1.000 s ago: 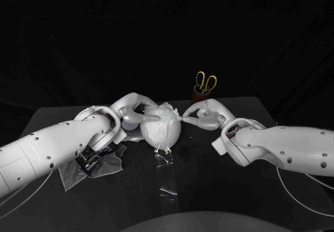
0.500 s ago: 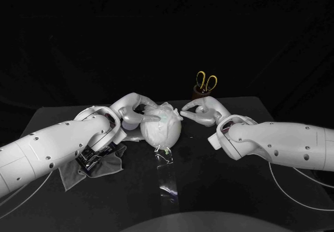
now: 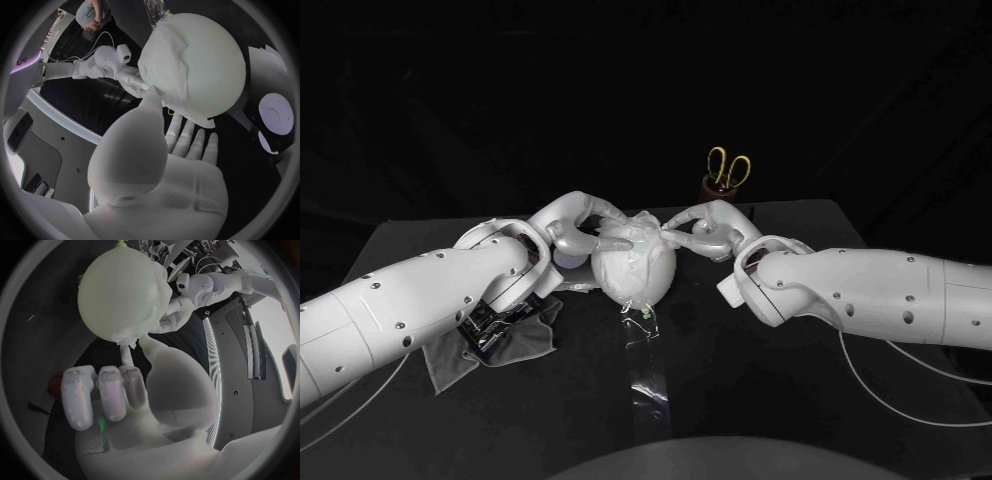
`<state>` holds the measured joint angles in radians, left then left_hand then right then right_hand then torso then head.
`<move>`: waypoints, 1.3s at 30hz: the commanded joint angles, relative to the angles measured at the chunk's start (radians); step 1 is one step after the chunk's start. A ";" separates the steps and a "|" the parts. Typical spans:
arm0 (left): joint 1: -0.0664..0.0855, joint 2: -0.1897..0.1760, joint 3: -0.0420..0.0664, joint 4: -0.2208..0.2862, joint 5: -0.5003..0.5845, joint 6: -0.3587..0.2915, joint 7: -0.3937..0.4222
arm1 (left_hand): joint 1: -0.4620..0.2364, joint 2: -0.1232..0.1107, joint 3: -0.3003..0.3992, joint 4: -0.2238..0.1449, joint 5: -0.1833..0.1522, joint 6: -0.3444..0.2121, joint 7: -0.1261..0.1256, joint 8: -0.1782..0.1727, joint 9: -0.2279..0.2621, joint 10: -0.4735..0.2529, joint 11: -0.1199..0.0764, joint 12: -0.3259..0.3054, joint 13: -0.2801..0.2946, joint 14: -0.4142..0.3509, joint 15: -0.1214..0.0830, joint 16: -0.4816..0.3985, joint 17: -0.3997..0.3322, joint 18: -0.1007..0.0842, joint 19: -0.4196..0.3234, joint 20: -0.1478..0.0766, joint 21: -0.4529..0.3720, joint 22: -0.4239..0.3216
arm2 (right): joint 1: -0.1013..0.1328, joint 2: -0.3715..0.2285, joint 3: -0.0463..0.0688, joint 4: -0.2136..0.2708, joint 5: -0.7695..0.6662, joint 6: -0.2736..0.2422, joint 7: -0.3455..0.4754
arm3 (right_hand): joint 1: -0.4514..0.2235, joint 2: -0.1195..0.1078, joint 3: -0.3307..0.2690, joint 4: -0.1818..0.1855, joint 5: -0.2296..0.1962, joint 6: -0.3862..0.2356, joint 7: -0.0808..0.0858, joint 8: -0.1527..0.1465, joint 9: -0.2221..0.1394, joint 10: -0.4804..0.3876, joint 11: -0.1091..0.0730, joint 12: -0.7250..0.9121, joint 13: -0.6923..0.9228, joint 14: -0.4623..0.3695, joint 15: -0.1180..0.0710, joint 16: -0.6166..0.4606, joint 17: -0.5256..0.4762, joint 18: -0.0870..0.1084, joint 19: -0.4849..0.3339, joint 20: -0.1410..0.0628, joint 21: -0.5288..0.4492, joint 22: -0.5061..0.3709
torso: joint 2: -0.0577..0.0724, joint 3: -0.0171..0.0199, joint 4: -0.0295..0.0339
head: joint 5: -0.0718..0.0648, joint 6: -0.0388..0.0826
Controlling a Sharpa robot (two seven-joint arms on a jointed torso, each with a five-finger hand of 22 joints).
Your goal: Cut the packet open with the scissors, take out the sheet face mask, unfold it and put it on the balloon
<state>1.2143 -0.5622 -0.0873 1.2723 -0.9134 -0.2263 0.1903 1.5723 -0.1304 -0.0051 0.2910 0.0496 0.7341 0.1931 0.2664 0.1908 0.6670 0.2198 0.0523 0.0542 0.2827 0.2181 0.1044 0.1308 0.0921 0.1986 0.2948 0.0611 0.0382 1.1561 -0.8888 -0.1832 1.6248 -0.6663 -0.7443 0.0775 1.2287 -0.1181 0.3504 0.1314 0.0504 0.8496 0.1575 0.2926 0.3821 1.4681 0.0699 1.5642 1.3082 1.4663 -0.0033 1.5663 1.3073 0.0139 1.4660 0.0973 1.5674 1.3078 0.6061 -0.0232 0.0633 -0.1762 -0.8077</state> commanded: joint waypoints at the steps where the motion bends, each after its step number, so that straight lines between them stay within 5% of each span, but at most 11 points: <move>1: 0.000 0.001 -0.001 0.003 0.005 0.016 -0.002 | 0.004 0.010 0.005 -0.002 -0.001 0.004 0.054 0.003 0.001 0.006 0.002 0.003 0.001 0.007 0.001 -0.002 0.001 0.013 -0.002 -0.001 -0.006 -0.001 | 0.001 0.009 0.001 -0.007 0.020 0.014 0.014 | 0.000 0.011 -0.005 0.003 -0.002 0.001 0.003 -0.007 -0.002 0.100 0.006 0.001 0.260 0.105 0.010 0.004 0.263 -0.014 0.105 0.009 0.003 0.263 | 0.000 0.0001 -0.0011 | 0.002 0.000; 12: 0.000 0.001 -0.001 0.004 0.006 0.016 -0.002 | 0.005 0.010 0.006 -0.002 -0.001 0.003 0.054 0.003 0.001 0.006 0.001 0.003 0.001 0.007 0.000 -0.003 0.000 0.012 -0.001 -0.001 -0.006 -0.001 | 0.002 0.021 0.002 -0.017 0.024 0.022 0.017 | 0.030 0.038 0.001 0.002 -0.002 0.030 -0.002 -0.005 0.000 0.103 0.003 0.006 0.263 0.105 0.009 0.004 0.263 -0.014 0.105 0.012 0.003 0.263 | 0.000 0.0001 -0.0012 | 0.004 0.000; 15: 0.000 0.001 -0.001 0.005 0.006 0.016 -0.002 | 0.005 0.010 0.006 -0.002 -0.001 0.003 0.054 0.003 0.001 0.006 0.001 0.003 0.001 0.007 0.000 -0.003 0.000 0.012 -0.001 -0.001 -0.006 -0.001 | 0.002 0.021 0.002 -0.015 0.020 0.023 0.017 | 0.073 0.068 0.023 -0.016 -0.002 0.094 -0.027 0.025 0.012 0.103 -0.016 0.007 0.263 0.105 -0.003 0.004 0.263 -0.014 0.105 0.008 0.003 0.263 | 0.000 0.0000 -0.0010 | 0.004 0.000; 20: 0.000 0.001 -0.001 0.005 0.007 0.016 -0.002 | 0.005 0.010 0.006 -0.002 -0.001 0.003 0.054 0.003 0.001 0.006 0.001 0.003 0.001 0.007 0.000 -0.003 0.000 0.012 -0.001 -0.001 -0.006 -0.001 | 0.002 0.020 0.003 -0.013 0.014 0.013 0.018 | 0.114 0.085 0.041 -0.043 -0.002 0.149 -0.057 0.057 0.026 0.103 -0.043 0.007 0.263 0.105 -0.025 0.004 0.263 -0.014 0.105 -0.009 0.003 0.263 | 0.000 0.0001 -0.0009 | 0.004 0.000; 24: 0.000 0.001 -0.001 0.005 0.007 0.016 -0.002 | 0.005 0.010 0.006 -0.002 -0.001 0.003 0.054 0.003 0.001 0.006 0.001 0.003 0.001 0.007 0.000 -0.003 0.000 0.012 -0.001 -0.001 -0.006 -0.001 | 0.002 0.018 0.003 -0.012 0.011 0.001 0.021 | 0.139 0.089 0.056 -0.067 -0.002 0.180 -0.079 0.090 0.044 0.103 -0.062 0.007 0.263 0.105 -0.045 0.004 0.263 -0.014 0.105 -0.029 0.003 0.263 | -0.001 0.0000 -0.0012 | 0.004 -0.001; 39: 0.000 0.000 -0.001 0.000 0.007 0.016 -0.004 | 0.005 0.010 0.006 -0.002 -0.001 0.003 0.054 0.003 0.001 0.006 0.001 0.003 0.001 0.007 0.000 -0.003 0.000 0.012 -0.001 -0.001 -0.006 -0.001 | 0.002 -0.039 0.003 0.058 0.004 -0.046 0.056 | 0.140 0.086 0.068 -0.079 -0.002 0.186 -0.088 0.114 0.060 0.103 -0.072 0.007 0.263 0.105 -0.056 0.004 0.263 -0.014 0.105 -0.042 0.003 0.263 | -0.001 0.0000 -0.0014 | 0.002 -0.002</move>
<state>1.2142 -0.5632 -0.0875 1.2725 -0.9094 -0.2253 0.1899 1.5762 -0.1265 -0.0051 0.2910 0.0496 0.7340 0.1931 0.2664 0.1914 0.6669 0.2197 0.0523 0.0542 0.2827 0.2181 0.1044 0.1307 0.0913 0.1986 0.2948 0.0610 0.0384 1.1578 -0.9213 -0.1805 1.6705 -0.6459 -0.7736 0.1051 1.3597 -0.0302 0.4159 0.0572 0.0456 1.0263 0.0777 0.3987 0.4152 1.4666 0.0035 1.5661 1.3081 1.4665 -0.0502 1.5670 1.3073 0.0140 1.4662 0.0641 1.5645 1.3078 0.6055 -0.0231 0.0618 -0.1734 -0.8094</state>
